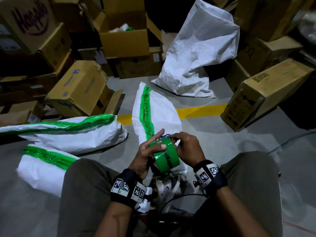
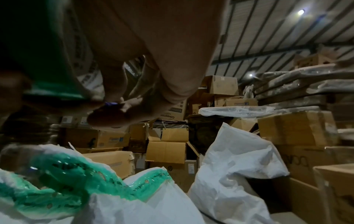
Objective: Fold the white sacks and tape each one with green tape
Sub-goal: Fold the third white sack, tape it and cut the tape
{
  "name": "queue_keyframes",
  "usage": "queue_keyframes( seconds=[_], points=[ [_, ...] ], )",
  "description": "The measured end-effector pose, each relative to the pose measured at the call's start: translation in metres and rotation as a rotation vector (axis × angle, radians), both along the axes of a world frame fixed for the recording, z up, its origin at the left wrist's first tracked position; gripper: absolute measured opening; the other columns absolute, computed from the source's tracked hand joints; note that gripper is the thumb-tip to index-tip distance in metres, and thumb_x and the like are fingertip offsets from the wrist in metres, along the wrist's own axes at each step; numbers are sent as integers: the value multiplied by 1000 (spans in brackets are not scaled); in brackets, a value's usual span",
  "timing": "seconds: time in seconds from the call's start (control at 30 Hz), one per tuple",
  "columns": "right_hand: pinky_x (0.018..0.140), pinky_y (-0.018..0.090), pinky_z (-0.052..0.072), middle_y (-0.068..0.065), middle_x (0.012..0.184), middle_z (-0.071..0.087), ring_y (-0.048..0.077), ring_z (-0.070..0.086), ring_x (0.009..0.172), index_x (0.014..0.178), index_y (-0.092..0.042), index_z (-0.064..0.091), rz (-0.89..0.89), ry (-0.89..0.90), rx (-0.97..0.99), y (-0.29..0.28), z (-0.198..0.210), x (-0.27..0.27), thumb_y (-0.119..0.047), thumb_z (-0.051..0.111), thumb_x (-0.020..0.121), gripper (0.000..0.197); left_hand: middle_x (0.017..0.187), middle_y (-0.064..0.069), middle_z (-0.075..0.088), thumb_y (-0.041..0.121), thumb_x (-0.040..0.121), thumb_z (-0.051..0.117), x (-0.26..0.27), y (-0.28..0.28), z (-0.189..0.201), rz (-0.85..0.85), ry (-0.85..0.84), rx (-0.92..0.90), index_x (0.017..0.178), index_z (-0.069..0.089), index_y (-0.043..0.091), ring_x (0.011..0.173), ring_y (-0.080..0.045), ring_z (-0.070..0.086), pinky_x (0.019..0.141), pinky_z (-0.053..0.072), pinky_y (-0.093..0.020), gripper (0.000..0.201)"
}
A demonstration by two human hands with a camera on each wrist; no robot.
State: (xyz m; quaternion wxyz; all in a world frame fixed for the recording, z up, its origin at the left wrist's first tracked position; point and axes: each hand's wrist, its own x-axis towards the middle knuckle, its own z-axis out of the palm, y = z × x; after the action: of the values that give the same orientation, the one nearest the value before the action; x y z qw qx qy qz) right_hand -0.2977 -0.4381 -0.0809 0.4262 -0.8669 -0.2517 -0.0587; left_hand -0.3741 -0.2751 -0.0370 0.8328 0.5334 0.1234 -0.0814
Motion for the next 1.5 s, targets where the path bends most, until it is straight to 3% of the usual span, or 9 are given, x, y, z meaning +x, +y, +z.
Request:
queue_keyframes(
  seconds=[0.13, 0.37, 0.47, 0.67, 0.8, 0.9, 1.07, 1.27, 1.5],
  points=[
    [68, 23, 50, -11, 84, 69, 6, 62, 64, 99, -24, 69, 54, 238, 224, 7, 9, -10, -26, 66, 96, 5, 127, -12, 68, 28, 60, 80, -1, 7, -2, 183, 46, 6, 138, 60, 24, 106, -25, 69, 86, 55, -34, 81],
    [70, 42, 43, -5, 71, 54, 10, 48, 71, 72, -14, 56, 170, 534, 416, 37, 18, -26, -65, 39, 99, 60, 103, 5, 76, 8, 85, 69, -4, 11, -7, 452, 55, 32, 145, 51, 20, 88, -13, 72, 69, 58, -25, 64],
    [73, 20, 46, -10, 78, 66, 3, 58, 77, 85, -8, 65, 241, 591, 580, 43, 28, -29, -39, 43, 105, 43, 115, -4, 73, 12, 84, 73, -5, 13, -9, 551, 107, 22, 142, 54, 19, 92, -17, 73, 71, 58, -29, 62],
    [73, 19, 46, -10, 83, 69, 3, 59, 79, 97, -13, 72, 317, 538, 558, 49, 26, -34, -22, 63, 96, 12, 85, -7, 76, 33, 100, 52, -11, 21, 10, 451, 168, -74, 83, 80, 14, 65, -12, 71, 53, 56, -23, 38],
    [77, 28, 53, 4, 93, 75, 10, 65, 86, 98, -8, 75, 297, 545, 569, 57, 21, -29, -52, 73, 85, 46, 98, 1, 77, 25, 104, 48, -11, 48, 13, 560, 207, 159, 114, 71, 17, 77, -10, 72, 59, 58, -30, 26],
    [79, 26, 53, 1, 95, 77, 7, 68, 88, 98, -5, 76, 287, 585, 636, 84, 30, -32, -32, 72, 86, 29, 107, -10, 74, 10, 106, 45, -22, 88, 23, 613, 178, 290, 114, 72, 11, 91, -22, 71, 57, 59, -34, 29],
    [84, 20, 47, 2, 95, 72, 11, 64, 92, 97, -15, 78, 415, 451, 582, 149, 56, -48, -25, 74, 89, 13, 86, 1, 78, -6, 98, 48, -43, 159, 44, 807, 107, 485, 92, 73, 6, 62, -17, 66, 41, 51, -27, 28],
    [85, 24, 51, 3, 102, 61, 15, 60, 103, 101, -11, 76, 499, 354, 479, 236, 78, -22, -24, 77, 85, 21, 78, -10, 72, 7, 91, 67, -24, 256, 59, 973, 146, 473, 106, 44, 12, 34, -15, 49, 30, 36, -22, 27],
    [81, 30, 35, 13, 101, 50, 24, 37, 100, 85, -16, 78, 301, -320, 35, 423, 52, 113, -21, 84, 72, 16, 67, -15, 71, 12, 58, 71, 80, 436, -2, 1120, 351, 470, 65, 74, 12, 55, -29, 68, 60, 61, -43, 7]
  ],
)
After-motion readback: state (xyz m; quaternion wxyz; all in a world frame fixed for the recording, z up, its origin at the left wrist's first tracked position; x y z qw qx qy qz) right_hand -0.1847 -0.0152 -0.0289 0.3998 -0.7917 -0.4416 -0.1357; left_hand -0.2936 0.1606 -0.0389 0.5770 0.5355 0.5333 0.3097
